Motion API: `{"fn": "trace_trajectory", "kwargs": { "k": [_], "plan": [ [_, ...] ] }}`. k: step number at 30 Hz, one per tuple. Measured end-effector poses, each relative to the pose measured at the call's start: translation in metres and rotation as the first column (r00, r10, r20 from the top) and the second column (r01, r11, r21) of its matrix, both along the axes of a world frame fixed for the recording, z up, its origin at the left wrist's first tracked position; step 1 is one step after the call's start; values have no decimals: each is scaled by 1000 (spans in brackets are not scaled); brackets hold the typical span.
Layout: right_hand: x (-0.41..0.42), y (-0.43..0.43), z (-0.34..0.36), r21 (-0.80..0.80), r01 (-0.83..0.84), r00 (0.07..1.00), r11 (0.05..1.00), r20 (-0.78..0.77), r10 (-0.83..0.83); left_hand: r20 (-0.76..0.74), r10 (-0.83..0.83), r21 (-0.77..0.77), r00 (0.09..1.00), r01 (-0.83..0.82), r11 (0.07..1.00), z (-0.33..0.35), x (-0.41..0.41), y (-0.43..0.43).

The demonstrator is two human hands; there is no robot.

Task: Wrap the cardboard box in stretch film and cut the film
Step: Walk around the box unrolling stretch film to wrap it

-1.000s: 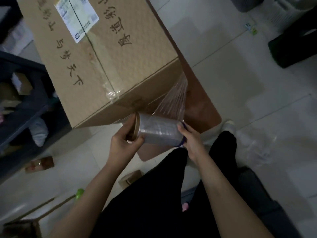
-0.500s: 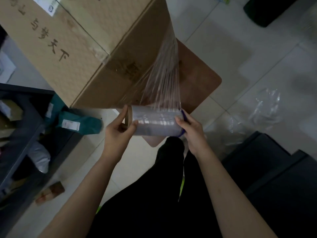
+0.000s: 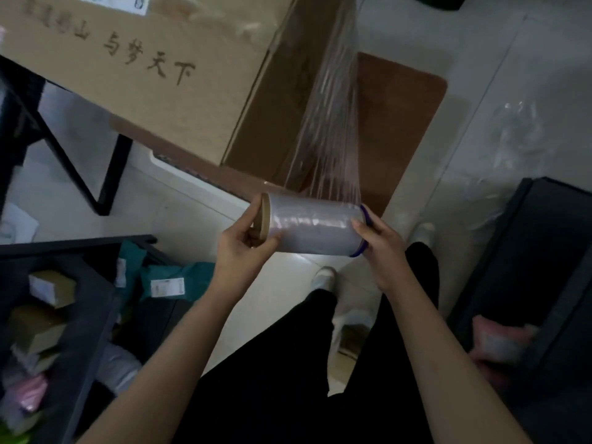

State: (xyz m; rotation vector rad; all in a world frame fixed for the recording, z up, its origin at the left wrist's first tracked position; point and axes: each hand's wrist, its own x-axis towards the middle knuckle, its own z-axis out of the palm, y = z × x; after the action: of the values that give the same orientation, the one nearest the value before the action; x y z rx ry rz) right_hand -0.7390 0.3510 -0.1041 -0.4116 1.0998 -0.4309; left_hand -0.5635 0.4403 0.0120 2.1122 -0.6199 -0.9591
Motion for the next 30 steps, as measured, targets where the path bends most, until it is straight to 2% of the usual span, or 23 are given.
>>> {"fn": "trace_trajectory", "kwargs": {
  "k": [6, 12, 19, 25, 28, 30],
  "plan": [
    [47, 53, 12, -6, 128, 991, 992, 47, -128, -57, -11, -33, 998, 10, 999, 20, 44, 30],
    [80, 85, 15, 59, 217, 975, 974, 39, -220, 28, -135, 9, 990, 135, 991, 24, 78, 52],
    [120, 122, 12, 51, 319, 948, 947, 1, -319, -42, -277, 5, 960, 278, 961, 16, 134, 63],
    [179, 155, 16, 70, 472, 879, 879, 39, -475, 21, -479, 36, 878, 478, 878, 25, 191, 62],
    [200, 171, 13, 149, 548, 830, 823, 27, -557, -9, -477, 43, 879, 477, 878, 31, 206, 61],
    [212, 179, 10, 162, 549, 829, 820, 25, -559, -12, -505, 47, 863, 505, 862, 32, 213, 63]
  ]
}}
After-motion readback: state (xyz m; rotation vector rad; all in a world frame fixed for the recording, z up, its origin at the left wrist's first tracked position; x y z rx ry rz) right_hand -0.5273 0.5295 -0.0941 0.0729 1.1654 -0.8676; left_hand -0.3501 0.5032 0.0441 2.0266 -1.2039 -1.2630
